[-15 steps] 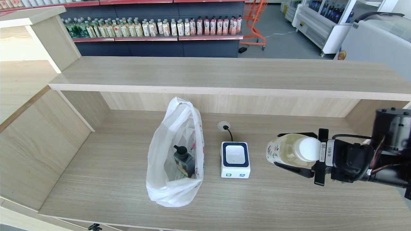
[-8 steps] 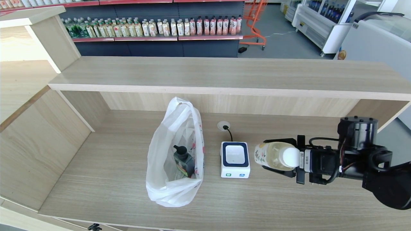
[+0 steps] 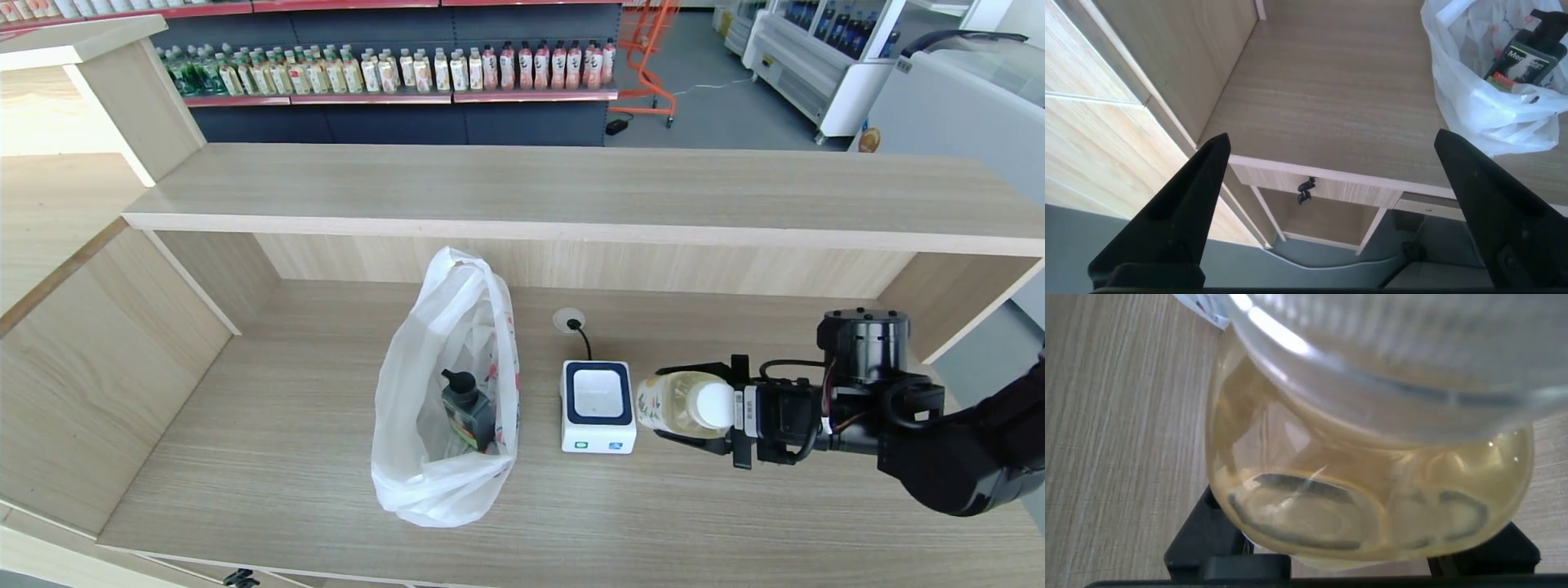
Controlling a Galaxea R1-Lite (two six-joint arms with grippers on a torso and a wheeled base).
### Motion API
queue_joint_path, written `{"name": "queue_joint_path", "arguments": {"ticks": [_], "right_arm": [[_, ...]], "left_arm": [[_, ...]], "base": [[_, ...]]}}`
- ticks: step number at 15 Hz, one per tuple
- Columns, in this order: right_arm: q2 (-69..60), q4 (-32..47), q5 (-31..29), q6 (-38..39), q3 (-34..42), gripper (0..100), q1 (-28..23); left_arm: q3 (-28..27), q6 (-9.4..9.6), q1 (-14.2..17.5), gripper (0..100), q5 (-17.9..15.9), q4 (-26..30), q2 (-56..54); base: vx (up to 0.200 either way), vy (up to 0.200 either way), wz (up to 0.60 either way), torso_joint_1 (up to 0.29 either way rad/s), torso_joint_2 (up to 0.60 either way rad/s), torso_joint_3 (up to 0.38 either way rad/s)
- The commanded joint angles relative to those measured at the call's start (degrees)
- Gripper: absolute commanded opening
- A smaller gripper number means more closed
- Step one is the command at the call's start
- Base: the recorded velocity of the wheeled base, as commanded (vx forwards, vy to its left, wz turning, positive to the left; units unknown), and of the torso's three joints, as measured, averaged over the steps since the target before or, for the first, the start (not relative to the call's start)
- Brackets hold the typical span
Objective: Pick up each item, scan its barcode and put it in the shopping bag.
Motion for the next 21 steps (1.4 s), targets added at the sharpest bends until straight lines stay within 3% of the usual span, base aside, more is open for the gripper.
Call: {"name": "queue_joint_path", "arguments": {"ticks": [1, 4, 12, 17, 21], "right_arm": [[3.2, 0.0, 0.2, 2.2, -5.0, 0, 1.1], [7.6, 0.1, 0.6, 4.1, -12.3, 0, 2.7], [16.6, -0.9, 7.4, 4.0, -22.0, 0, 4.5], [18.3, -0.8, 8.5, 1.7, -23.0, 0, 4.2], [16.1, -0.9, 8.5, 6.0, -24.1, 0, 3.6]], "left_arm": [[0.0, 0.00, 0.0, 100, 0.0, 0.0, 0.0], [0.0, 0.00, 0.0, 100, 0.0, 0.0, 0.0], [0.0, 0.00, 0.0, 100, 0.0, 0.0, 0.0], [0.0, 0.00, 0.0, 100, 0.1, 0.0, 0.0], [0.0, 0.00, 0.0, 100, 0.0, 0.0, 0.0]], "base": [[0.000, 0.000, 0.00, 0.000, 0.00, 0.000], [0.000, 0.000, 0.00, 0.000, 0.00, 0.000], [0.000, 0.000, 0.00, 0.000, 0.00, 0.000], [0.000, 0.000, 0.00, 0.000, 0.00, 0.000], [0.000, 0.000, 0.00, 0.000, 0.00, 0.000]]}}
